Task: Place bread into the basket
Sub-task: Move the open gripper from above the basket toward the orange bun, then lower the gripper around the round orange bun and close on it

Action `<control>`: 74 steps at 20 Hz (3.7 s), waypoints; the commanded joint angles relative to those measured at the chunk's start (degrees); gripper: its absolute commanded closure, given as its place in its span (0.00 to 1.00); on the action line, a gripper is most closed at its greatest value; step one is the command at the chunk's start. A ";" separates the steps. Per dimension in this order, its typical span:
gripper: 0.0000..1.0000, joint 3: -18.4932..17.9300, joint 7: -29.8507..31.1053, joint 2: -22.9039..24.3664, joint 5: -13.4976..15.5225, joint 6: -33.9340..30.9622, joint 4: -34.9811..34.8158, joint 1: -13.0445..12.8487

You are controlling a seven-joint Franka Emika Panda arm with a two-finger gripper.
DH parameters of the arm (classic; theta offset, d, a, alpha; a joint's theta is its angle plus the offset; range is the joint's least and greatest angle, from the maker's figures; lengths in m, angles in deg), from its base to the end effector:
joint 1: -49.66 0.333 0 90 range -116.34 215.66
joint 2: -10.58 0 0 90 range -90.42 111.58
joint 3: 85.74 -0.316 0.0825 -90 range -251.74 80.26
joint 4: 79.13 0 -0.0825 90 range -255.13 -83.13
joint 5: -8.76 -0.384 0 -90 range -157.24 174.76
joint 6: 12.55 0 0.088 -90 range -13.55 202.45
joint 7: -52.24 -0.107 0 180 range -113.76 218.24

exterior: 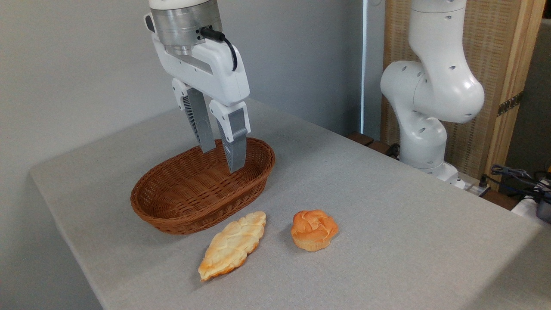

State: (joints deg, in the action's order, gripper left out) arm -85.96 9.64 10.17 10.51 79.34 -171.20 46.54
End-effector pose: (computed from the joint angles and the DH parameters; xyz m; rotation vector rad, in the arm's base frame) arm 0.5580 -0.0315 0.6064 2.8682 -1.2008 0.0010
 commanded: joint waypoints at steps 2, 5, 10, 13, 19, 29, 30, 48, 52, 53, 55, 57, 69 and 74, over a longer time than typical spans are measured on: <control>0.00 -0.48 -0.91 0.94 -0.60 -1.71 -0.47 -0.39; 0.00 -0.48 -1.00 0.94 -0.60 -1.80 -0.47 -0.39; 0.00 -0.48 -1.00 0.94 -0.60 -1.71 -0.39 -0.39; 0.00 -0.48 -0.91 0.94 -0.17 -1.36 -0.56 -0.48; 0.00 -0.40 -0.73 3.12 0.19 1.88 -5.20 -0.57; 0.00 -0.48 -0.56 12.44 0.10 21.83 -28.75 -0.83; 0.00 -0.48 -0.99 13.23 -0.51 22.98 -31.04 -0.83; 0.00 -9.80 -16.20 16.32 -0.69 24.47 -44.33 -0.65; 0.00 -9.89 -16.90 15.97 -1.13 25.53 -44.51 -0.65; 0.00 -9.80 -17.60 15.62 -3.05 25.62 -44.51 -0.65; 0.01 -9.80 -17.61 14.91 -5.26 27.02 -44.86 -0.65; 0.11 -9.80 -17.61 14.30 -5.26 27.38 -45.12 -0.65; 0.57 -9.89 -17.61 14.03 -3.60 27.47 -44.42 -0.48; 0.60 -9.63 -17.17 14.12 -0.60 27.21 -41.44 -0.74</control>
State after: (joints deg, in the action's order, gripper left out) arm -95.52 -7.03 24.25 8.25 105.60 -214.28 46.32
